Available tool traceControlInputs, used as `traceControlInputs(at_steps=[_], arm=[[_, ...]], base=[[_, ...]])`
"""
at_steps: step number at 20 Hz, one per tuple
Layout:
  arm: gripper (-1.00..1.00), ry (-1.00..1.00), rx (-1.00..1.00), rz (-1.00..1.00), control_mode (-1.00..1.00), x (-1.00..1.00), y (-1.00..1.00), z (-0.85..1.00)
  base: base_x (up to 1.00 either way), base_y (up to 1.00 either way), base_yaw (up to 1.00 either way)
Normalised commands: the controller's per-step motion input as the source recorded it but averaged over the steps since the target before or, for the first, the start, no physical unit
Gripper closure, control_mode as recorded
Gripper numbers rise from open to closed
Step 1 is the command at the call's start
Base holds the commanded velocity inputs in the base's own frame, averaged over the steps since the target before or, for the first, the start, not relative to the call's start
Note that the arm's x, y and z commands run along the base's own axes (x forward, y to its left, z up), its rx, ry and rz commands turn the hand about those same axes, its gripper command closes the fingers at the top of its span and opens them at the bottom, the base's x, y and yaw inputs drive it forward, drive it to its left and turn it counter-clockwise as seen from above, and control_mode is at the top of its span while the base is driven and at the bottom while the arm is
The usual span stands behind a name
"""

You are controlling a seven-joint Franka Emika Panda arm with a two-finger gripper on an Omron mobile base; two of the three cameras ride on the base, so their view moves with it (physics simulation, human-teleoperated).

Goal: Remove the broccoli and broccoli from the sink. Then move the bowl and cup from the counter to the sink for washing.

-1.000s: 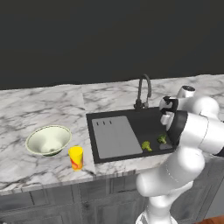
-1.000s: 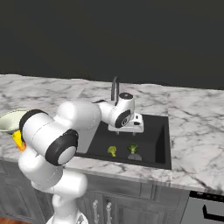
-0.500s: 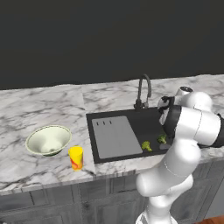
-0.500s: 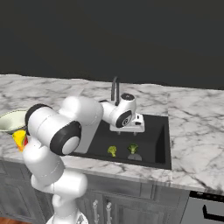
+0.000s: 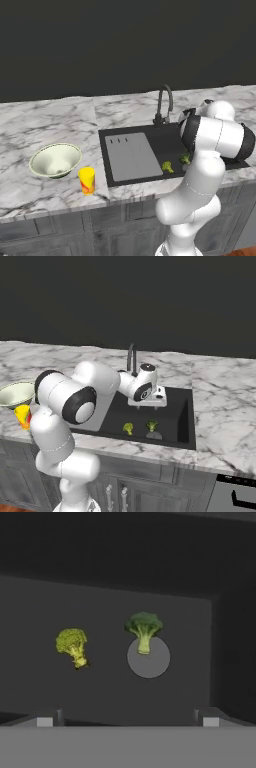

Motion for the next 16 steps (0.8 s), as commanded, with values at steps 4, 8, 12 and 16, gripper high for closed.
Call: traceControlInputs(at_steps=[4, 8, 12, 16], arm=[[-1.00, 0.00, 0.00, 0.00, -1.00, 0.17, -0.07, -0.09], [-1.00, 0.00, 0.00, 0.00, -1.00, 0.15, -0.08, -0.09], [-1.00, 0.00, 0.00, 0.00, -1.00, 0.16, -0.05, -0.09], [-1.00, 0.00, 0.00, 0.00, -1.00, 0.16, -0.03, -0.10]], base=[[0.00, 0.00, 0.00], [0.00, 0.00, 0.00], [0.00, 0.00, 0.00], [0.00, 0.00, 0.00]])
